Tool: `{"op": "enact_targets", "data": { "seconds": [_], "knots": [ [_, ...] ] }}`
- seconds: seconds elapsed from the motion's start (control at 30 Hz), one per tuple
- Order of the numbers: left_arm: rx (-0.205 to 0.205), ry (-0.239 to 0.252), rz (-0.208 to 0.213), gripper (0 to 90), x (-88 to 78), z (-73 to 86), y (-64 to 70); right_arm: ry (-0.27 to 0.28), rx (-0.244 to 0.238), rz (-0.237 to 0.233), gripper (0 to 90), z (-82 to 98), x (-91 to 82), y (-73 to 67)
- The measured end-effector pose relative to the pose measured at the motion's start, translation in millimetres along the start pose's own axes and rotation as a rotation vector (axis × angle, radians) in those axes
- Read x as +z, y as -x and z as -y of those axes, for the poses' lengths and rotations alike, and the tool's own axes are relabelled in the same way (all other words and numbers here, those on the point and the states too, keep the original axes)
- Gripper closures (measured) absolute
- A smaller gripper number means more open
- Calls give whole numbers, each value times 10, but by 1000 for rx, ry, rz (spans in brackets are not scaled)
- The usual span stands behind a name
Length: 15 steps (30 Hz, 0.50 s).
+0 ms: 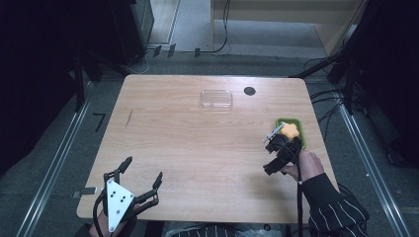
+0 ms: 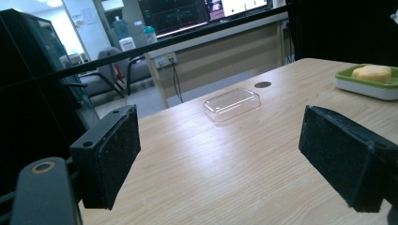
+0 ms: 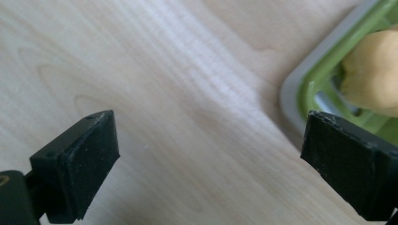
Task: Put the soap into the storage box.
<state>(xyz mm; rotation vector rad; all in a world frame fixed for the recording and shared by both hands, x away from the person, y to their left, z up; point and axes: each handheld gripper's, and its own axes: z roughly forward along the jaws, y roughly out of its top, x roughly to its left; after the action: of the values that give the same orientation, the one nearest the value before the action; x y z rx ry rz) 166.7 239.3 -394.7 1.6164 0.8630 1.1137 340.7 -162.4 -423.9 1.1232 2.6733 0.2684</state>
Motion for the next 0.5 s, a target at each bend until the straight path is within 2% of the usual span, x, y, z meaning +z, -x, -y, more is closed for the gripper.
{"op": "enact_targets", "data": {
  "seconds": [0.13, 0.37, 0.5],
  "knots": [
    [-1, -1, -1, 130, -2, 0, -2, -22, -27, 0, 49, 48, 23, -109],
    [0, 0, 0, 130, 0, 0, -1, -52, -46, -11, 49, 161, 65, -236],
    [1, -1, 1, 130, 0, 0, 0, -55, -62, -13, 49, 250, 111, -313]
  ]
}}
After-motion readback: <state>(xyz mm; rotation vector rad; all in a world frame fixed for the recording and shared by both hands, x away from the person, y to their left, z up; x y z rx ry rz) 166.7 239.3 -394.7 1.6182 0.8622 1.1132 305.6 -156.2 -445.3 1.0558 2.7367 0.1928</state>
